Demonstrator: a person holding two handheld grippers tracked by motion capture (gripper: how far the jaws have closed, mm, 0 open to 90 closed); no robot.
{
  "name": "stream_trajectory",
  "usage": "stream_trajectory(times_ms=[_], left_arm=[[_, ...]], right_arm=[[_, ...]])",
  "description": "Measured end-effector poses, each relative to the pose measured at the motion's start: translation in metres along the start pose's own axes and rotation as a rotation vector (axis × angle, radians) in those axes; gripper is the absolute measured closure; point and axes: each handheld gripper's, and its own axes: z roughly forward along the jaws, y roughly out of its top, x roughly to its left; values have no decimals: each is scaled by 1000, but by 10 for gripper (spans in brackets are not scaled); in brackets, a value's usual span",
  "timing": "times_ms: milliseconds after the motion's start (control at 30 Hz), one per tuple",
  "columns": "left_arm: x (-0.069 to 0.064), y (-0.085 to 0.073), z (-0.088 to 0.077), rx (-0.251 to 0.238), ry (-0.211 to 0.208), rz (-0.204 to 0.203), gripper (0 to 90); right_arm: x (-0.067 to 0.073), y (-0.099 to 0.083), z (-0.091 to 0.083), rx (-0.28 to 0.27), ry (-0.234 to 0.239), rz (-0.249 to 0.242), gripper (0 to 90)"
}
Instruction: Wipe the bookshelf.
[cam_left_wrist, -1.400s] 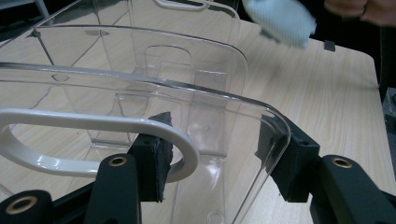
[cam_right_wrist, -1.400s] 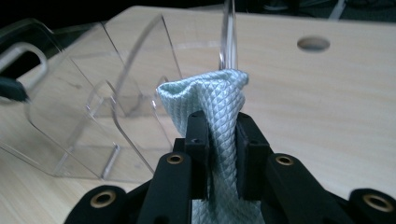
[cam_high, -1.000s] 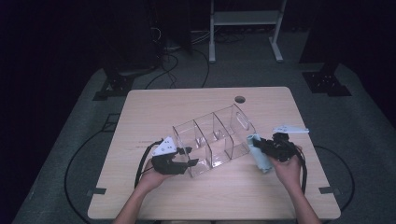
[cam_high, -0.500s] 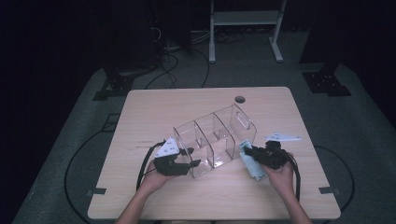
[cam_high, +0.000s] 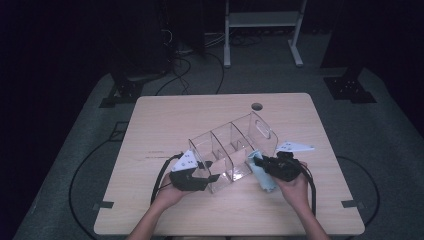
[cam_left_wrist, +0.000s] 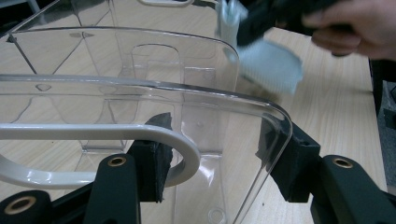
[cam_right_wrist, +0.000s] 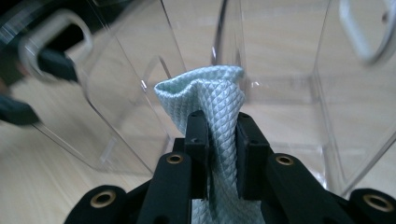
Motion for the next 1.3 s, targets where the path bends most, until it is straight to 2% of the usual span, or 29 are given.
stream_trajectory(times_ms=[67,167,233,267,367,400,467,633,767,900,967,1033,1100,1133,1167,1267,1300], left_arm=[[0,0,0,-1,1,0,453],[0,0,1,1,2,4,453],[0,0,1,0,0,3,453],[0,0,1,0,-1,2,453],[0,0,1,-1,-4,2,453],[0,0,1,0,-4,3,453],[0,0,1,0,-5,2,453],[0,0,1,-2,-5,2,453],[0,0,1,-3,-8,-2,453],[0,-1,1,-2,-11,-1,453],[0,-1,1,-2,-12,-1,453],[0,-1,1,-3,-11,-2,454],[0,-1,1,-4,-13,-2,453],[0,-1,1,-3,-13,-2,453],[0,-1,1,-3,-13,-2,453],[0,0,1,1,-11,-2,453],[-1,0,1,0,-11,-3,453]], right_arm=[[-2,-10,9,34,-15,6,772],[-9,-22,20,82,-4,44,773],[-9,-25,24,122,-21,34,772],[-9,-25,24,122,-21,34,772],[-1,-9,8,43,-21,9,772],[-1,-9,8,43,-21,9,772],[3,4,-3,-8,-14,0,773],[2,-1,3,5,-23,-6,772],[-5,-19,17,44,-25,21,773],[-11,-34,35,141,-39,34,774],[-11,-34,34,143,-33,45,774],[-9,-28,28,119,-32,33,772],[-2,-12,14,54,-28,15,767],[-2,-12,14,54,-28,15,767],[0,-3,7,20,-20,3,765],[1,-1,6,20,-25,-11,766],[-1,-5,9,17,-21,-3,769]])
